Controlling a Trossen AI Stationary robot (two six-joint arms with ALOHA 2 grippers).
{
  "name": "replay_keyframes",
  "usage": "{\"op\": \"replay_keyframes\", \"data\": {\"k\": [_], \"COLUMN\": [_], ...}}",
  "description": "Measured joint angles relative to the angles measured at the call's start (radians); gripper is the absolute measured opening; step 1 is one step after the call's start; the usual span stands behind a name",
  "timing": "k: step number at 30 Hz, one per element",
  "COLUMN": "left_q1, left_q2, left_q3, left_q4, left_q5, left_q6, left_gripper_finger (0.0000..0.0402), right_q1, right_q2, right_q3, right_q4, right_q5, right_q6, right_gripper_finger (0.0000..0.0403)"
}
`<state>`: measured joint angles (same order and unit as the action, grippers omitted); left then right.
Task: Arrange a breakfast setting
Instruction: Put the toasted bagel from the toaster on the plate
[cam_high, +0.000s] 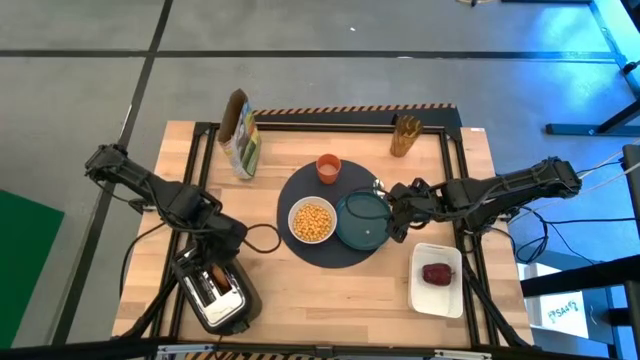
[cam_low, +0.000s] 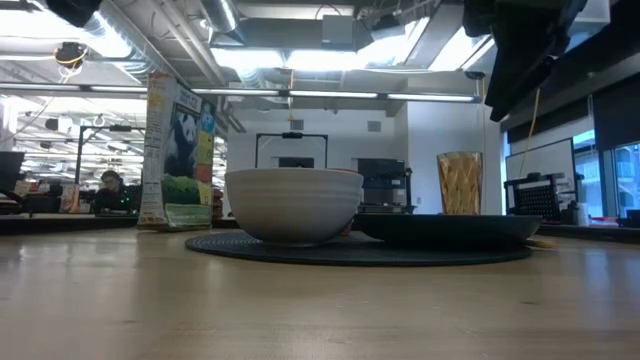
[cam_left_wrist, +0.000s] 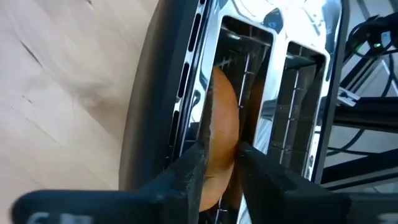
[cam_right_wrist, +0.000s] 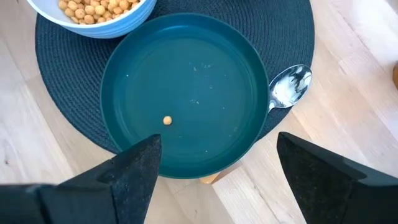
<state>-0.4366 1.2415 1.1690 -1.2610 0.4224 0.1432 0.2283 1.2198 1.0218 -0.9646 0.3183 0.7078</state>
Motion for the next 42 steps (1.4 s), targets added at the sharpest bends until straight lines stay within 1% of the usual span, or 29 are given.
{"op": "replay_keyframes", "data": {"k": [5, 6, 8, 10, 16, 18, 20, 22, 24, 26, 29, 31, 35, 37, 39, 42], "left_q1": [0.001, 0.003, 0.014, 0.020, 0.051, 0.069, 0.089, 0.114, 0.145, 0.185, 0.245, 0.273, 0.319, 0.345, 0.368, 0.396], "left_q2": [0.000, 0.000, 0.000, 0.000, 0.000, 0.000, -0.001, -0.003, -0.001, 0.019, 0.073, 0.127, 0.259, 0.332, 0.402, 0.493], "left_q3": [0.008, 0.019, 0.051, 0.095, 0.304, 0.372, 0.434, 0.463, 0.462, 0.444, 0.402, 0.376, 0.330, 0.325, 0.325, 0.325], "left_q4": [-0.017, -0.024, -0.046, -0.071, -0.201, -0.196, -0.165, -0.080, 0.054, 0.198, 0.347, 0.413, 0.574, 0.663, 0.767, 0.907], "left_q5": [0.021, 0.034, 0.046, 0.039, 0.005, -0.031, -0.108, -0.254, -0.391, -0.459, -0.471, -0.482, -0.553, -0.566, -0.565, -0.558], "left_q6": [-0.003, -0.004, -0.016, -0.026, -0.039, -0.060, -0.050, -0.015, 0.038, 0.099, 0.205, 0.273, 0.400, 0.475, 0.529, 0.557], "left_gripper_finger": [0.0023, 0.0015, 0.0012, 0.0018, 0.0017, 0.0016, 0.0016, 0.0015, 0.0015, 0.0015, 0.0014, 0.0014, 0.0014, 0.0014, 0.0014, 0.0014], "right_q1": [0.000, 0.000, 0.000, 0.000, 0.000, 0.000, 0.000, 0.000, 0.000, 0.000, 0.000, 0.000, 0.001, 0.001, 0.001, 0.001], "right_q2": [0.000, 0.000, 0.000, 0.000, 0.000, 0.000, 0.000, 0.000, 0.000, 0.000, -0.005, -0.010, -0.033, -0.051, -0.077, -0.135], "right_q3": [0.000, 0.000, 0.000, 0.000, 0.000, 0.000, 0.000, 0.000, 0.000, 0.000, 0.009, 0.032, 0.082, 0.105, 0.119, 0.123], "right_q4": [0.000, 0.000, 0.000, 0.000, -0.001, -0.001, -0.001, -0.002, -0.004, -0.014, -0.094, -0.167, -0.315, -0.369, -0.421, -0.506], "right_q5": [-0.001, -0.002, -0.003, -0.003, -0.006, -0.010, -0.015, -0.014, -0.014, -0.015, -0.042, -0.062, -0.120, -0.155, -0.156, -0.144], "right_q6": [0.000, 0.000, -0.003, -0.007, -0.035, -0.035, -0.035, -0.034, -0.028, -0.005, 0.025, 0.036, 0.052, 0.057, 0.077, 0.131], "right_gripper_finger": [0.0308, 0.0308, 0.0308, 0.0308, 0.0308, 0.0308, 0.0308, 0.0308, 0.0308, 0.0308, 0.0308, 0.0308, 0.0308, 0.0308, 0.0308, 0.0307]}}
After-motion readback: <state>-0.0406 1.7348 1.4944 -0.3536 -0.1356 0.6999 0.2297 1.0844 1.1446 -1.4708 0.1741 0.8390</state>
